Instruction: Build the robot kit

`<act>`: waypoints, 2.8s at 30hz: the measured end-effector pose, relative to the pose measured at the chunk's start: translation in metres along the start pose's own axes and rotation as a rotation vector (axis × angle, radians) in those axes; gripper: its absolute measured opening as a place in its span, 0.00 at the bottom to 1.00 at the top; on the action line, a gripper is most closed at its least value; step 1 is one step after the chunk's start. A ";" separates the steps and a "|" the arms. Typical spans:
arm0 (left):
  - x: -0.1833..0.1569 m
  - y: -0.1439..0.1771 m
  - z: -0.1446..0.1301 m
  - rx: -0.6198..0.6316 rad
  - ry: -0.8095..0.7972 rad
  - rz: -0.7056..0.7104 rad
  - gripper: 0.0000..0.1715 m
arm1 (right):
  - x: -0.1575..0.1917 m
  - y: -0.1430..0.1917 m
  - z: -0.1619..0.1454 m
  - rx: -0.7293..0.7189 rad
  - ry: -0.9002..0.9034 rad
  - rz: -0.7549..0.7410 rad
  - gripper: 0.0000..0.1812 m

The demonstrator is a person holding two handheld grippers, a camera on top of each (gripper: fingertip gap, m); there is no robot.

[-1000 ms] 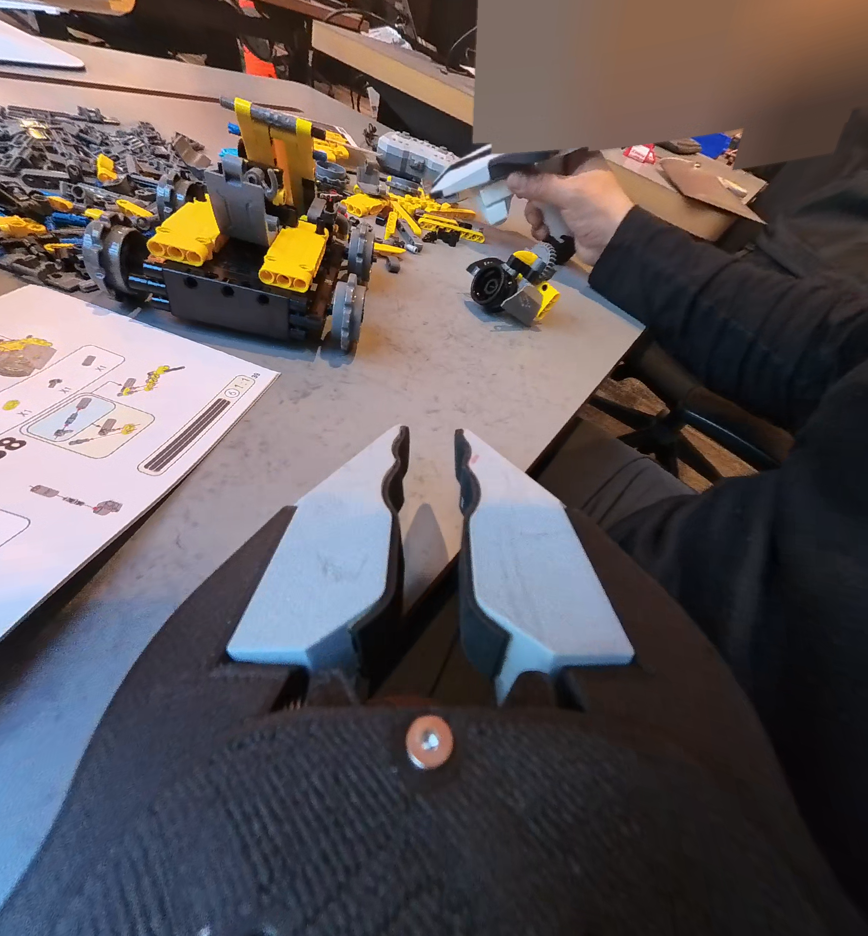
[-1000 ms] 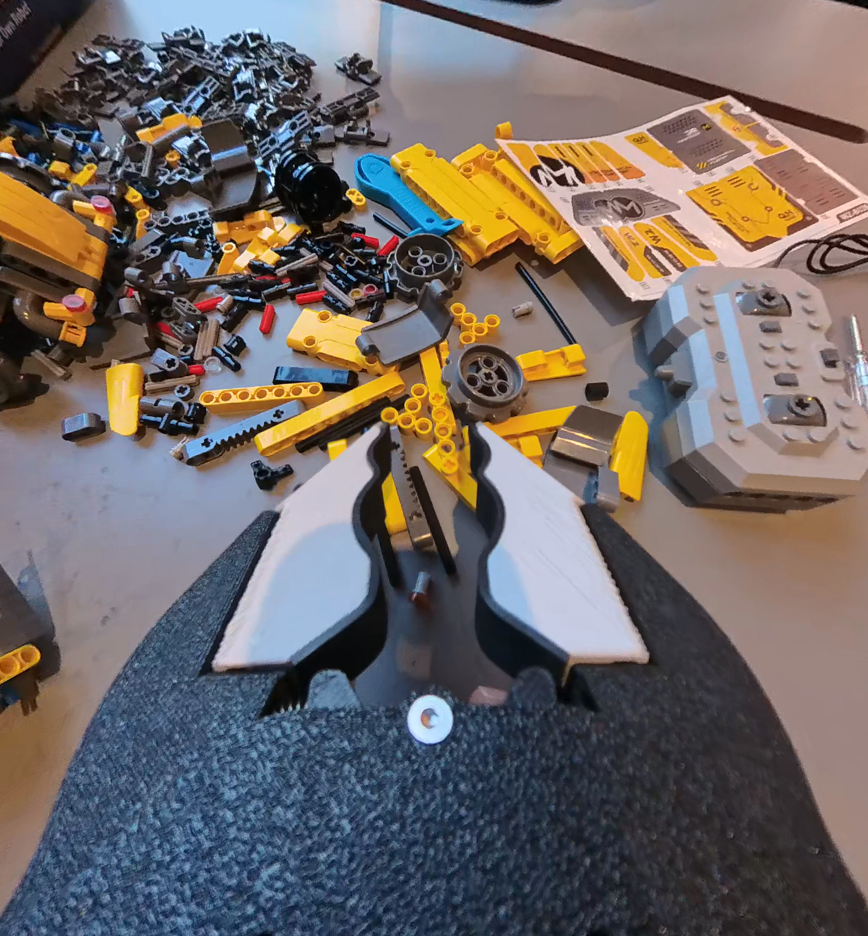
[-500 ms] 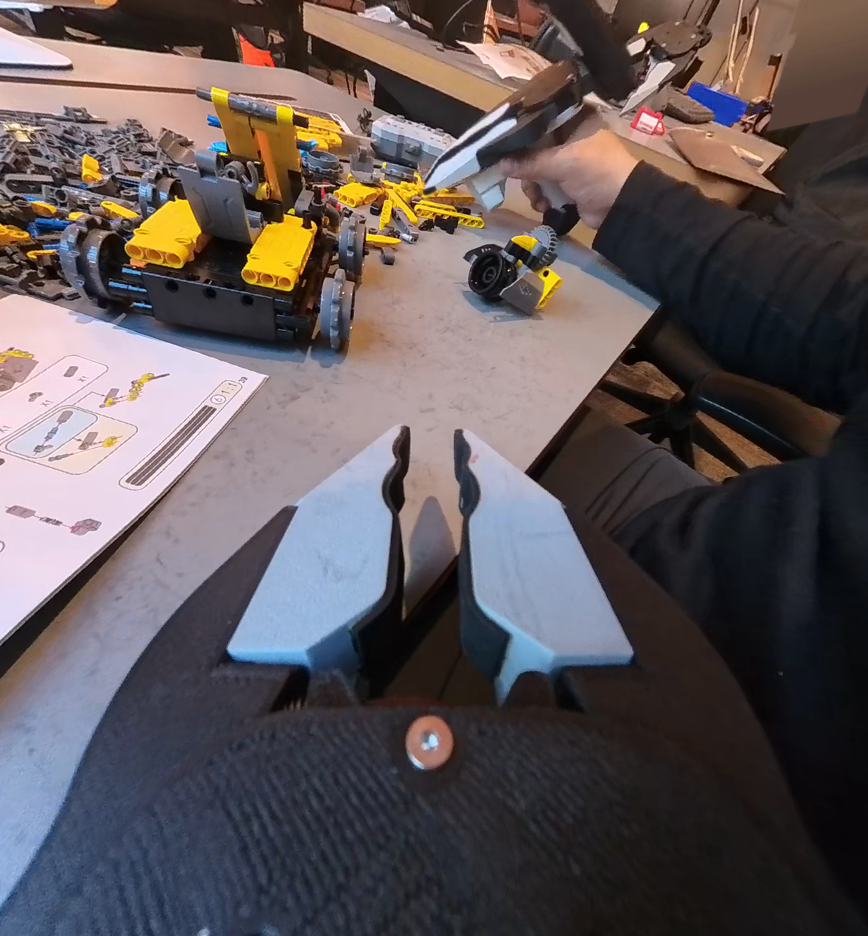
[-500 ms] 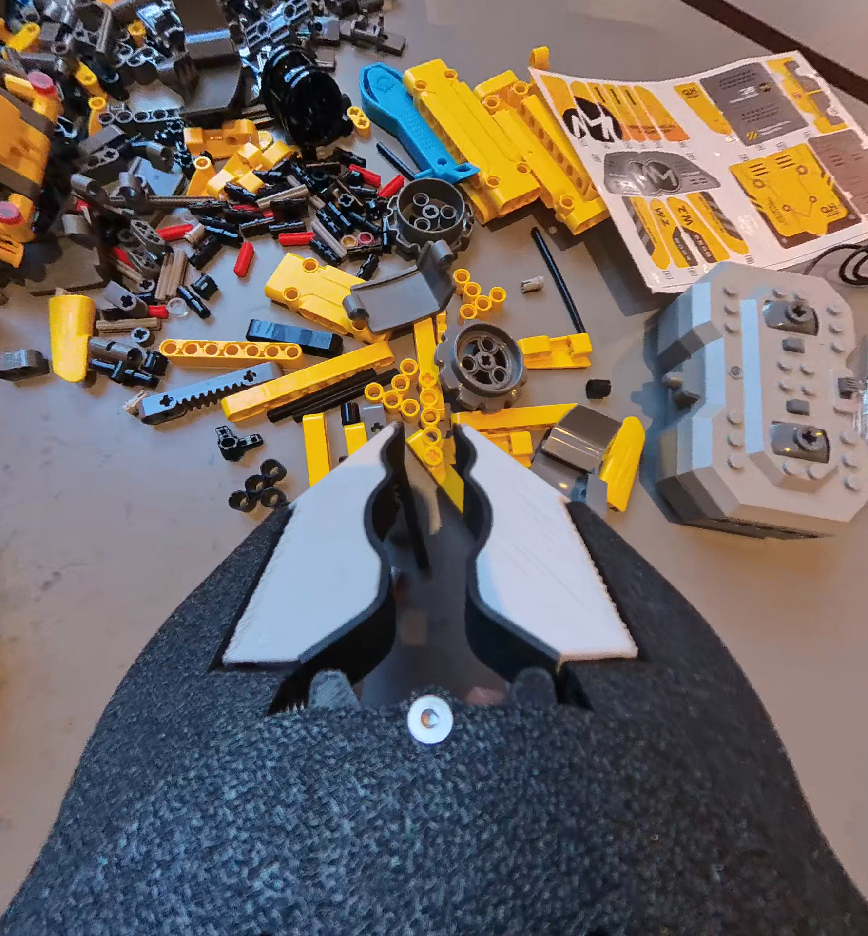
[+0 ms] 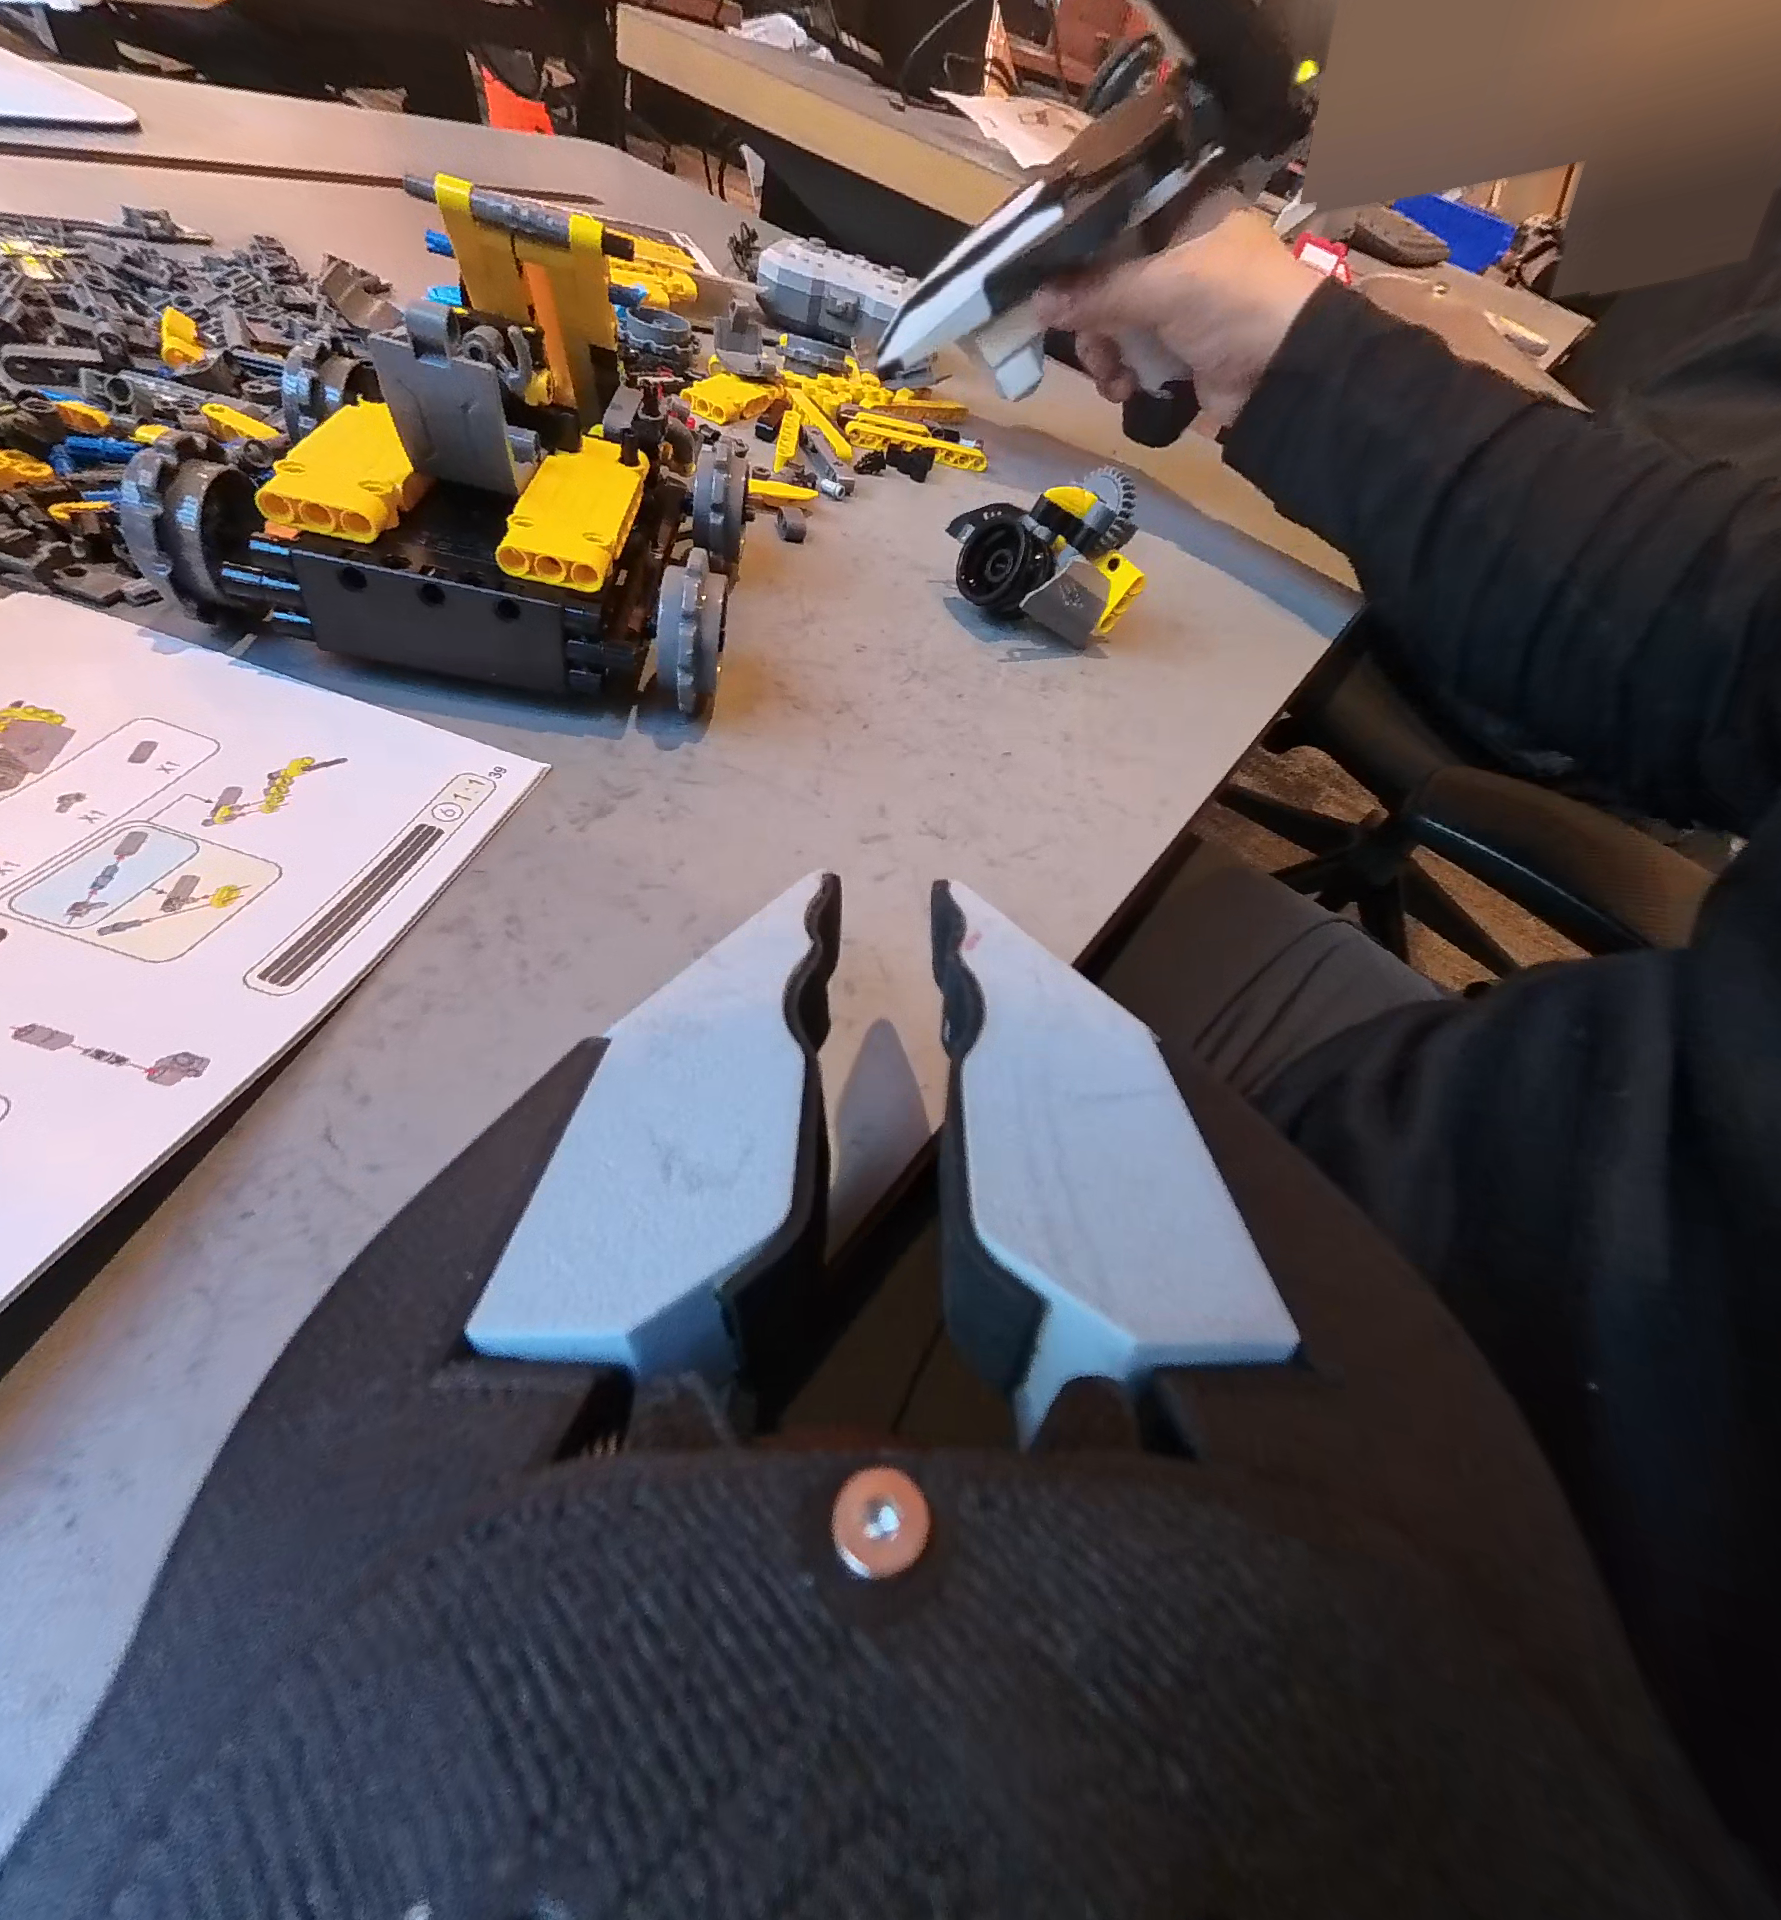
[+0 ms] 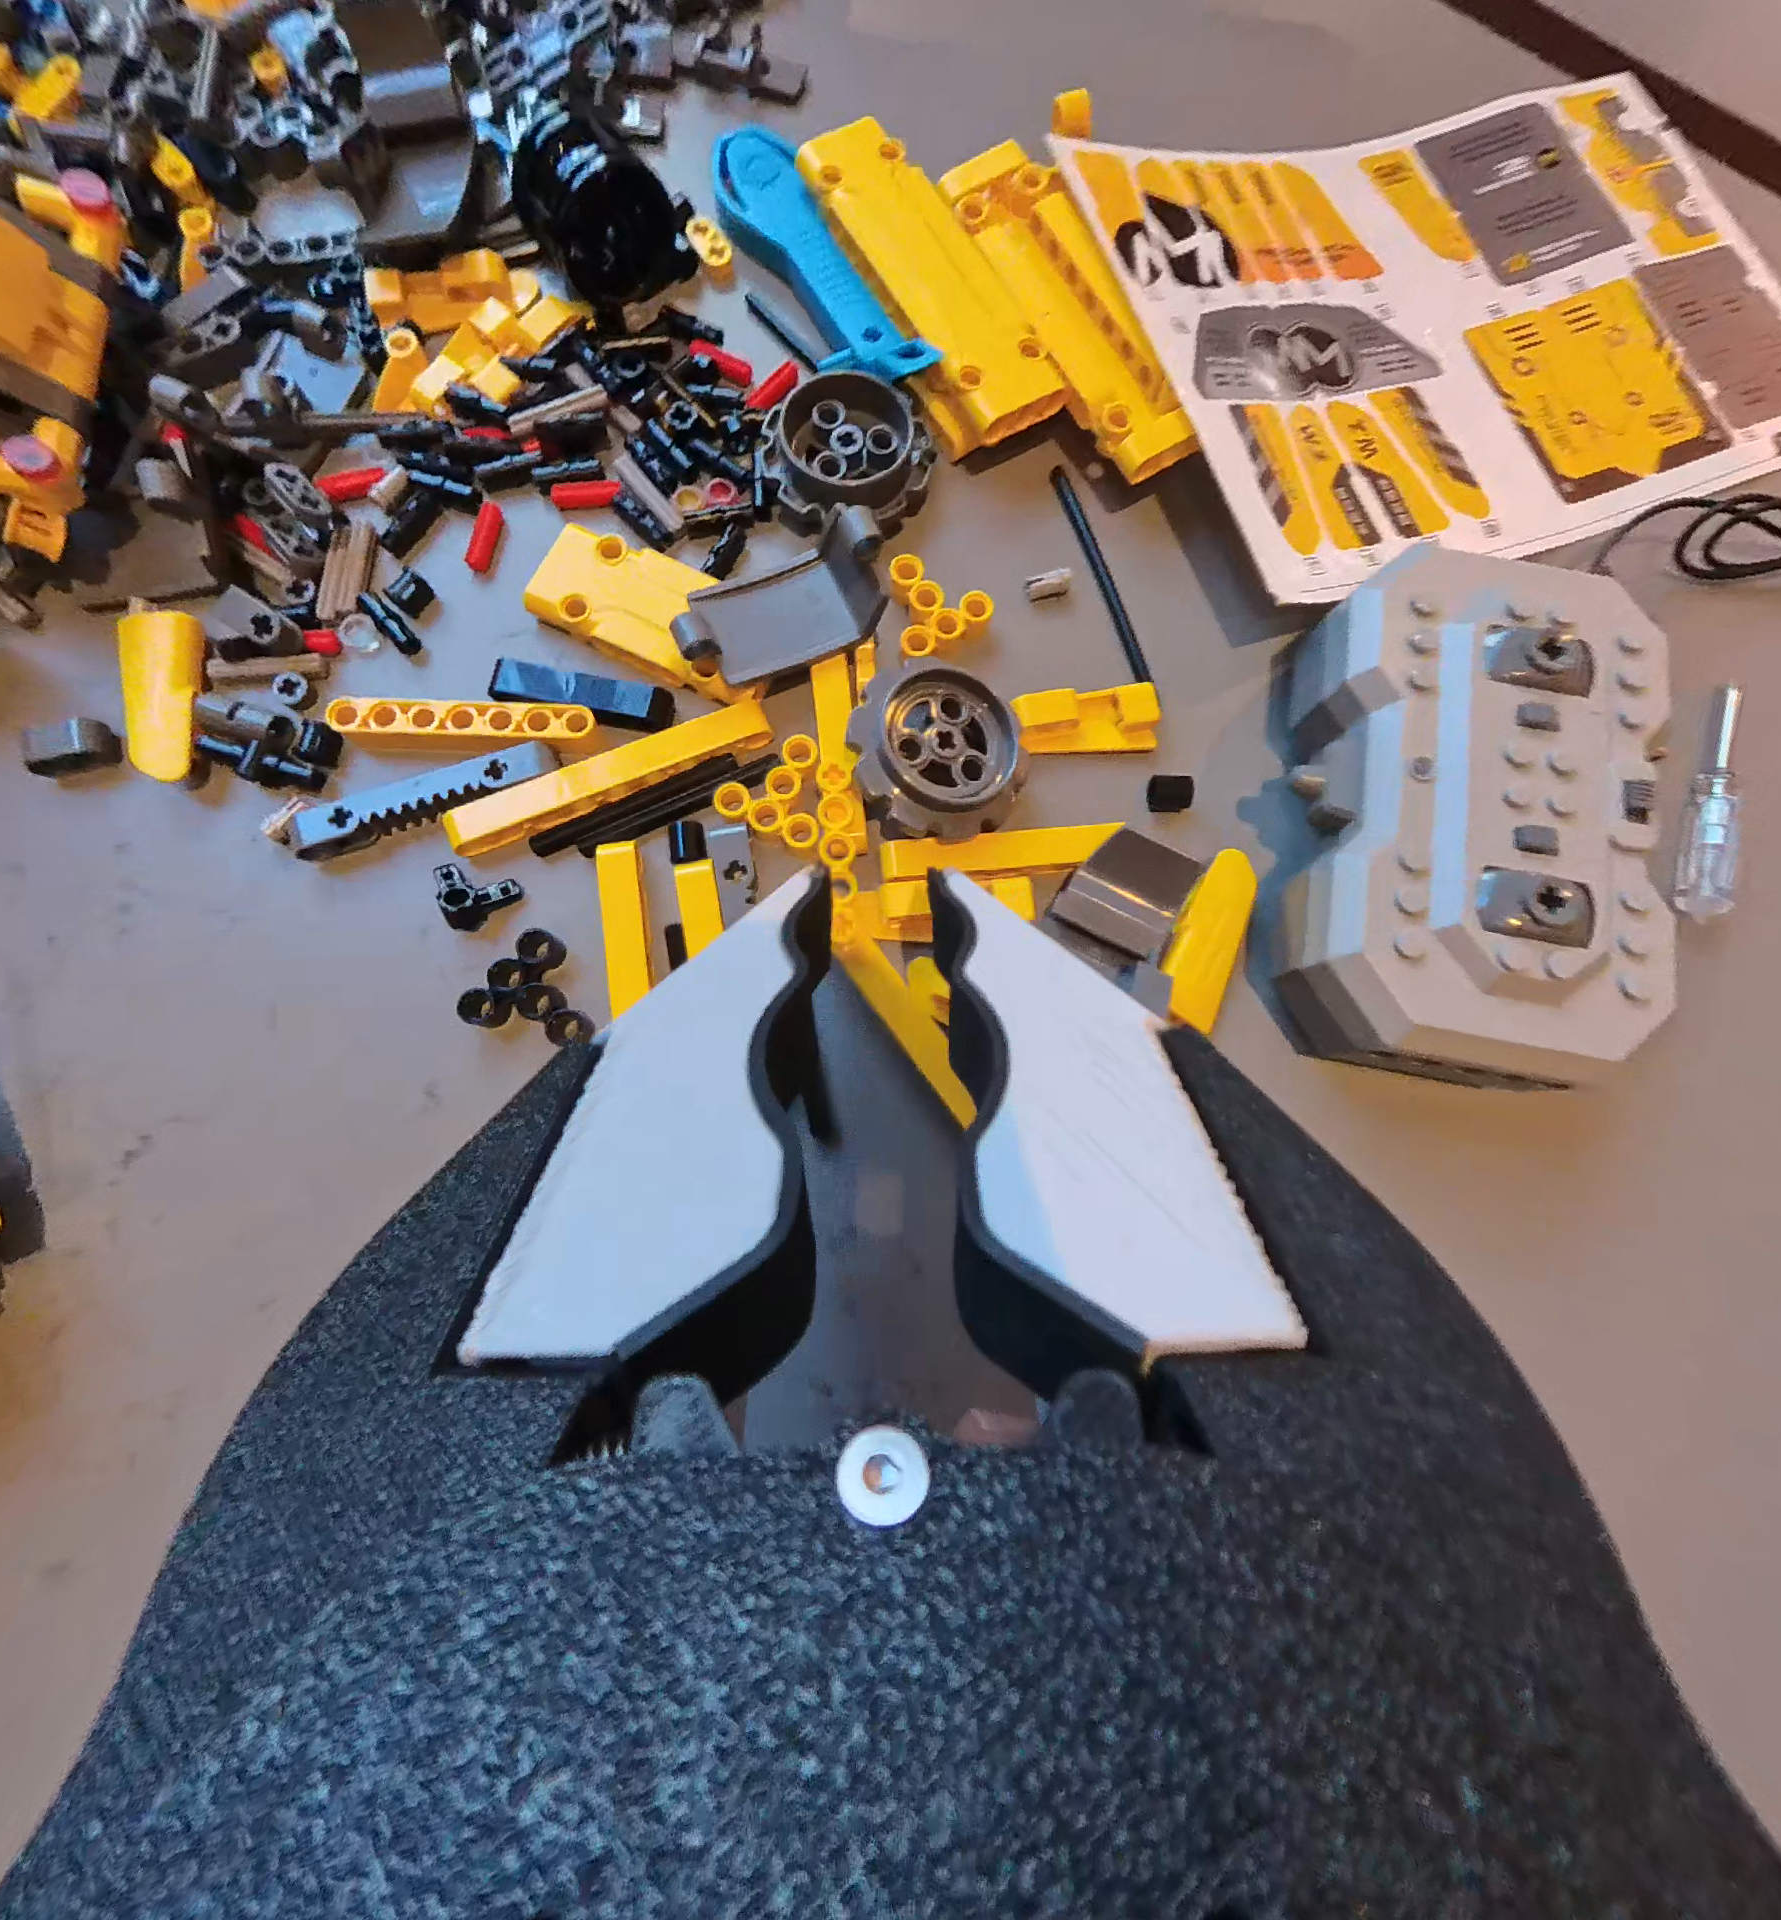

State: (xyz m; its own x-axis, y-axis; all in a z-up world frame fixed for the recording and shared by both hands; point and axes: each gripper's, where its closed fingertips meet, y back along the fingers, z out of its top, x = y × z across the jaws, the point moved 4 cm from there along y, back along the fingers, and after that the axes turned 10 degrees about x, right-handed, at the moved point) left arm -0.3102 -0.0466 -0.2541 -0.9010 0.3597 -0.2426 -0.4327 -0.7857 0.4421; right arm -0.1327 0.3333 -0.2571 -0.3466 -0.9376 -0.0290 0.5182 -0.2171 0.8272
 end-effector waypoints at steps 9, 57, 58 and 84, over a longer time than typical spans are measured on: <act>0.000 -0.002 0.001 0.000 -0.003 0.001 0.08 | 0.009 -0.012 0.002 0.043 0.011 0.065 0.04; -0.005 -0.008 0.001 0.016 -0.073 0.044 0.10 | 0.098 0.067 -0.057 -0.119 0.183 0.168 0.12; -0.006 -0.009 0.001 0.018 -0.083 0.045 0.10 | 0.098 0.070 -0.058 -0.149 0.167 0.165 0.13; -0.070 -0.058 0.031 0.038 -0.155 0.020 0.09 | 0.083 0.144 -0.066 -0.315 0.143 0.123 0.57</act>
State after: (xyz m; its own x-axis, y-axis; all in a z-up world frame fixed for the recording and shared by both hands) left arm -0.2236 -0.0107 -0.2358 -0.9020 0.4203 -0.0985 -0.4132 -0.7748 0.4784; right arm -0.0352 0.2063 -0.1780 -0.1656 -0.9855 -0.0365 0.7724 -0.1526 0.6166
